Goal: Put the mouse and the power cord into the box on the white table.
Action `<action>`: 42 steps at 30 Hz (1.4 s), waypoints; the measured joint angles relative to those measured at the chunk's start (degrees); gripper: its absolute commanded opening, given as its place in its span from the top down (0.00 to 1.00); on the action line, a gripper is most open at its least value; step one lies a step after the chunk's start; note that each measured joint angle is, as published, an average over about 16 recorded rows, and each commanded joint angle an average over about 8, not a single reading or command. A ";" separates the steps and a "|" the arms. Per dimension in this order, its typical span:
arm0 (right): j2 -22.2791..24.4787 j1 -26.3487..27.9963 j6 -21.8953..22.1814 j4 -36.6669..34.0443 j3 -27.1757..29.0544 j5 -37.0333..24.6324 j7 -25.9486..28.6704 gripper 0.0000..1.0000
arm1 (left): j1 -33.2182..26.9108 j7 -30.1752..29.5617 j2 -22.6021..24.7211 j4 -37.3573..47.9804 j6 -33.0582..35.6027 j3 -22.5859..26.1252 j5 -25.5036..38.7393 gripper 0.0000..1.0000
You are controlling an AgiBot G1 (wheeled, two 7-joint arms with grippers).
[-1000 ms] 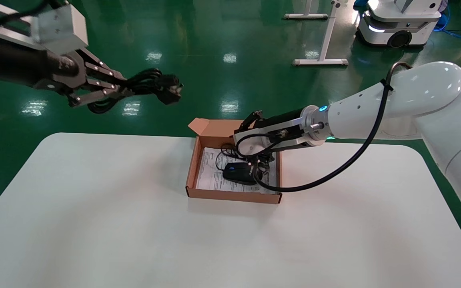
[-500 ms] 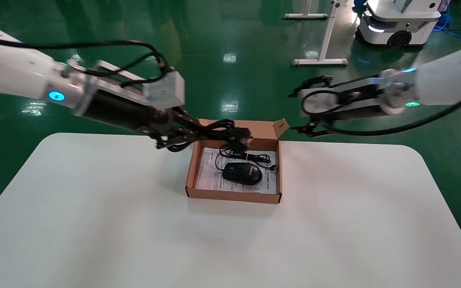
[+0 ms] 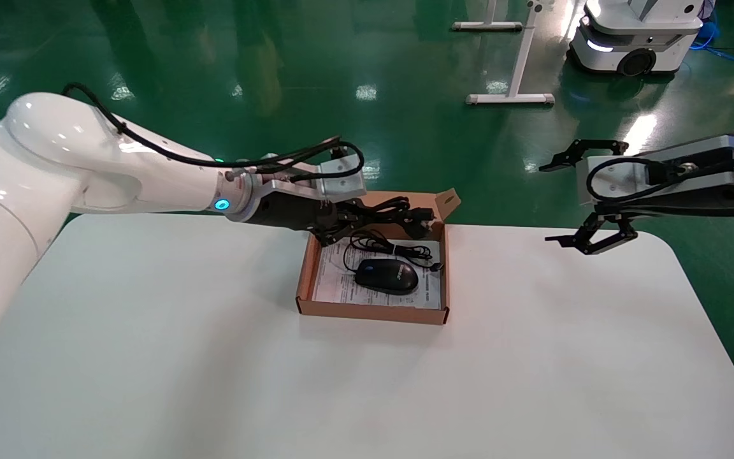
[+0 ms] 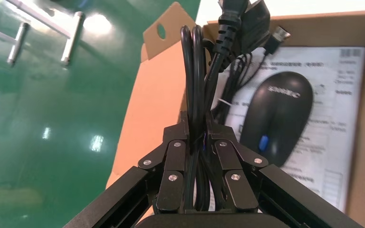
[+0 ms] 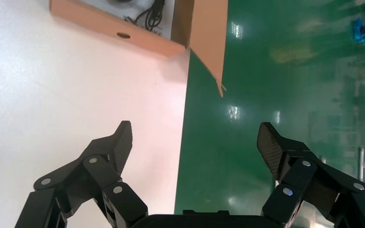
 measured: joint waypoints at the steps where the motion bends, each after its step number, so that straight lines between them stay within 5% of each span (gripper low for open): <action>1: 0.17 0.04 -0.14 -0.20 0.00 0.00 -0.15 0.00 | 0.33 -0.11 0.05 -0.39 -0.47 0.14 -0.03 0.97; 4: 0.51 0.08 -0.46 -0.73 0.02 0.03 -0.53 0.00 | 1.00 -0.56 0.05 -1.53 -1.25 0.66 -0.05 0.78; 9: 0.71 0.00 -0.85 -1.43 0.13 0.20 -0.91 0.00 | 1.32 -1.35 -0.02 -2.78 -1.31 1.66 0.05 0.19; 12: 0.72 -0.10 -1.16 -1.78 0.29 0.43 -1.00 0.00 | 1.27 -1.68 -0.07 -3.19 -0.97 2.25 0.12 0.00; 26: 1.40 -1.41 -3.13 -1.32 1.94 2.58 -0.30 0.00 | 2.38 -2.93 -1.33 -5.22 0.08 1.93 -1.00 0.00; 42: 6.74 -12.13 -4.67 14.22 9.87 10.95 11.89 0.00 | 11.77 -8.14 -11.07 -18.36 6.37 -9.82 -7.73 0.00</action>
